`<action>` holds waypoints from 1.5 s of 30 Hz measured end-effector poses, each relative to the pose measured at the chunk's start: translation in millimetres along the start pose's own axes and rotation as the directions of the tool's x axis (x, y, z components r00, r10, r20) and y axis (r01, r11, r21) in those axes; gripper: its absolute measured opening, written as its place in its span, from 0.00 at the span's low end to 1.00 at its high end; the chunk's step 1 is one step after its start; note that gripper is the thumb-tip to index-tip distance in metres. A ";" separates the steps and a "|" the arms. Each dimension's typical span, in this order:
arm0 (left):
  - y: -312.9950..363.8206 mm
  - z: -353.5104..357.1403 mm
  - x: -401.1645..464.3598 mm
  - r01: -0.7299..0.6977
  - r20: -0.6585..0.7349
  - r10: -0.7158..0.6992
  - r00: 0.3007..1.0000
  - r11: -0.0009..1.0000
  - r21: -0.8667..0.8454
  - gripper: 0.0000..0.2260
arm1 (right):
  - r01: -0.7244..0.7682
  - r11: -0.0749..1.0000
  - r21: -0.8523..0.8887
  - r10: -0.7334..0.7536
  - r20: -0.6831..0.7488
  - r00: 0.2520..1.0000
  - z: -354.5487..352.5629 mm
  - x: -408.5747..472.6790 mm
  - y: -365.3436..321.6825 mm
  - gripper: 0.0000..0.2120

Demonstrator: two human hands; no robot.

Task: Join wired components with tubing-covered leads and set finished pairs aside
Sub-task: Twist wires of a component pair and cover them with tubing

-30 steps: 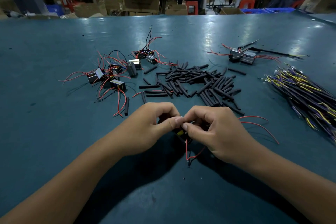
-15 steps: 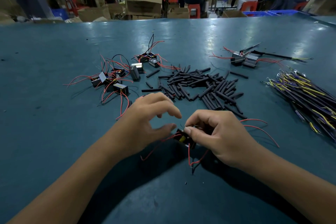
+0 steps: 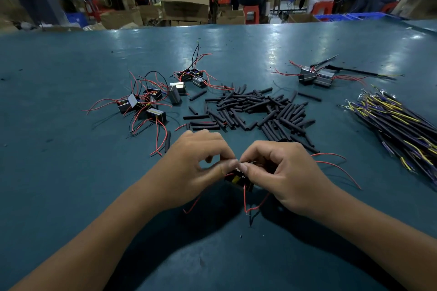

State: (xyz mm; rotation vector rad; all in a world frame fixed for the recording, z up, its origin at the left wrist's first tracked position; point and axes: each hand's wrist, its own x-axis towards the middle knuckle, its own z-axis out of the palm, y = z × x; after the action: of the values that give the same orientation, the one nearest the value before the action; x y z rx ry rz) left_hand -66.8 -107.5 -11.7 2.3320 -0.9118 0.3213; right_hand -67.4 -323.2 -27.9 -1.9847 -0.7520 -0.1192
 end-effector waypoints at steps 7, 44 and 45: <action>9.0 8.0 0.8 0.534 0.271 -0.484 0.832 0.567 -0.628 0.09 | 0.035 0.997 -0.064 -0.037 -0.034 0.999 4.0 -0.9 -1.7 0.06; 4.3 0.3 -0.4 -0.165 -0.190 0.216 0.958 0.954 0.251 0.07 | -0.098 0.991 0.091 0.102 -0.042 0.994 -0.3 3.2 -0.1 0.04; 4.3 0.2 0.1 -0.173 -0.190 0.232 0.954 0.943 0.285 0.07 | -0.099 0.991 0.091 0.103 -0.041 0.994 -0.2 3.2 0.1 0.04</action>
State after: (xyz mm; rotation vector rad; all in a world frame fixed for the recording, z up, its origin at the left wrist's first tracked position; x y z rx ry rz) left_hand -69.7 -110.2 -9.8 2.3792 -1.0535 0.8197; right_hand -64.8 -321.9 -26.7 -1.9249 -0.6158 -0.0696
